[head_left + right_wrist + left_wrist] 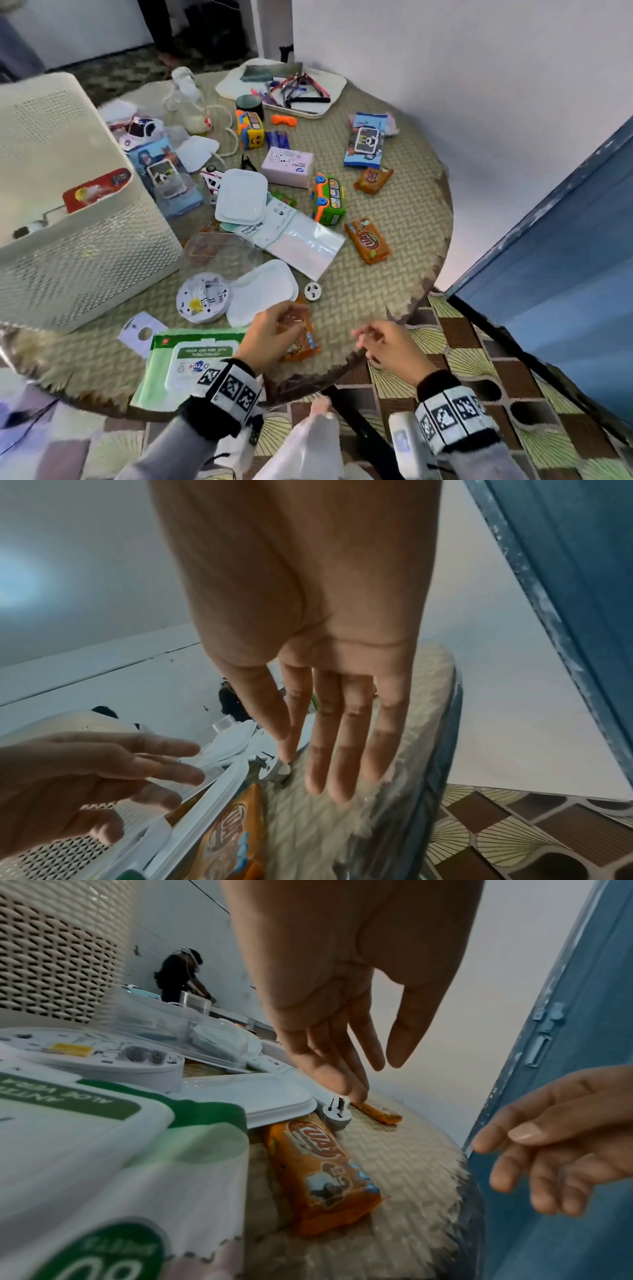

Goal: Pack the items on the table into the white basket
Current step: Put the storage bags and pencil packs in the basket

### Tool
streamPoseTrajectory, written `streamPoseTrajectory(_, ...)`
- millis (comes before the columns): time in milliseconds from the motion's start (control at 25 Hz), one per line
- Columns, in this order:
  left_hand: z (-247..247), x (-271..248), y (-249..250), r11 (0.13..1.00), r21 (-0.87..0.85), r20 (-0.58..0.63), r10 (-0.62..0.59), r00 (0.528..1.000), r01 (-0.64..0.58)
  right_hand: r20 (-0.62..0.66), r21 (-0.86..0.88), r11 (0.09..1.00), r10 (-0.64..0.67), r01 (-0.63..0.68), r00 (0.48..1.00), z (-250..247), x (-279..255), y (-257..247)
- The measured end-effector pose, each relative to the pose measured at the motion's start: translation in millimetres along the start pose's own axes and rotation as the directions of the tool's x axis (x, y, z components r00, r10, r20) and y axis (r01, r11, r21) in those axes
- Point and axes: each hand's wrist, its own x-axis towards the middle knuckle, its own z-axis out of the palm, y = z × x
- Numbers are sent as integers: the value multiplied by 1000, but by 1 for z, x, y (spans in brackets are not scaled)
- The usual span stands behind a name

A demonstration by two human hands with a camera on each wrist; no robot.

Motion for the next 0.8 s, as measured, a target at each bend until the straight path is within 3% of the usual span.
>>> streamPoseTrajectory(360,-13,77,16,998,-35,-184,-52,982,46,106,-2,990,-143,144,984,-47,94,-32)
streamPoseTrajectory(560,-21,116,20,994,-83,-187,-90,978,76,82,13,986,-168,167,982,-63,137,-35)
streamPoseTrajectory(800,-10,156,35,986,-120,-284,-142,948,112,70,21,980,-197,196,978,-95,185,-45)
